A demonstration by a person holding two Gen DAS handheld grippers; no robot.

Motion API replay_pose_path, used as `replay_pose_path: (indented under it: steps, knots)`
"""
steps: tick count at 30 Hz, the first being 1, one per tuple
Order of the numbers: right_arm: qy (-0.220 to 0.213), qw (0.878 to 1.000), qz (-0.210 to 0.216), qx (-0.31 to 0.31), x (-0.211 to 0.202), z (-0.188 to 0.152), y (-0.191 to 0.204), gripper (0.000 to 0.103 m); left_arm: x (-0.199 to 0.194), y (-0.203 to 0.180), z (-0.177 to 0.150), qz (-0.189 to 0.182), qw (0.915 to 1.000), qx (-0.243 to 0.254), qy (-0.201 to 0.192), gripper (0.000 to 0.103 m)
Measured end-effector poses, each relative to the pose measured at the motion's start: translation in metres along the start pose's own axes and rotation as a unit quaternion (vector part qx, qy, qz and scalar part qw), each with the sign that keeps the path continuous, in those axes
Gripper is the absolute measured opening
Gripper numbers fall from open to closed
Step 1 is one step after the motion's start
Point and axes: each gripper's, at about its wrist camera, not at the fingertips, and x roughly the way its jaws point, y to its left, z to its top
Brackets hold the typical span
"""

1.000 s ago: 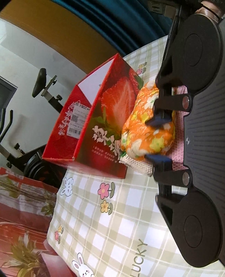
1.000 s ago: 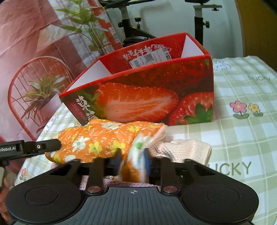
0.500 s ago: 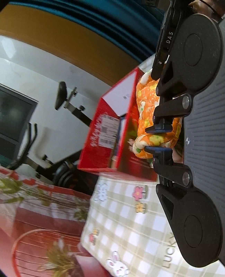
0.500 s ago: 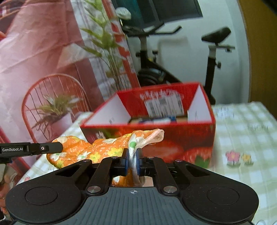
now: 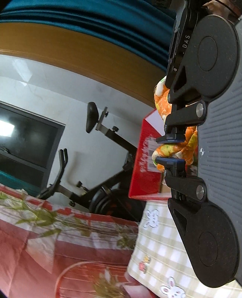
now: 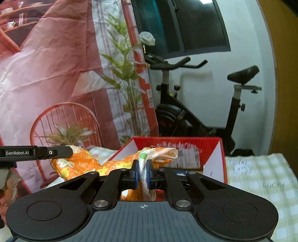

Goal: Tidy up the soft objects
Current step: 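Lift the orange pouch with the right gripper and move it over the box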

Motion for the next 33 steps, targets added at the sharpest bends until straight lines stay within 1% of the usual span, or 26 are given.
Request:
replay_pose_path:
  steps: [4,8,11,16,20,24,29,33]
  knots:
    - [-0.014,1.0,-0.005,-0.012,0.005,0.017,-0.004,0.007,0.012,-0.004,0.012,-0.001,0.9999,0.012,-0.009,0.016]
    - [-0.019,0.999,-0.01,-0.024,0.017,0.032,-0.01,0.007,0.029,-0.006,0.024,-0.004,0.9999,0.016,-0.005,0.016]
    - [-0.01,0.999,-0.017,-0.029,0.032,0.039,-0.018,0.007,0.042,-0.006,0.028,-0.001,0.9997,0.024,0.003,0.016]
    - [0.012,0.999,-0.036,-0.036,0.065,0.041,-0.034,0.007,0.077,0.001,0.032,0.006,0.9992,0.026,0.029,0.016]
    - [0.037,0.998,-0.05,-0.033,0.094,0.035,-0.047,0.007,0.111,0.007,0.03,0.008,0.9974,0.034,0.063,0.016]
    - [0.066,0.996,-0.06,-0.026,0.123,0.024,-0.058,0.007,0.138,0.017,0.023,0.011,0.9946,0.031,0.099,0.016]
    - [0.099,0.992,-0.07,-0.023,0.148,0.003,-0.066,0.008,0.157,0.024,0.012,0.017,0.9903,0.041,0.131,0.016]
    - [0.119,0.99,-0.073,-0.019,0.157,-0.013,-0.071,0.008,0.163,0.028,0.002,0.02,0.9869,0.045,0.153,0.017]
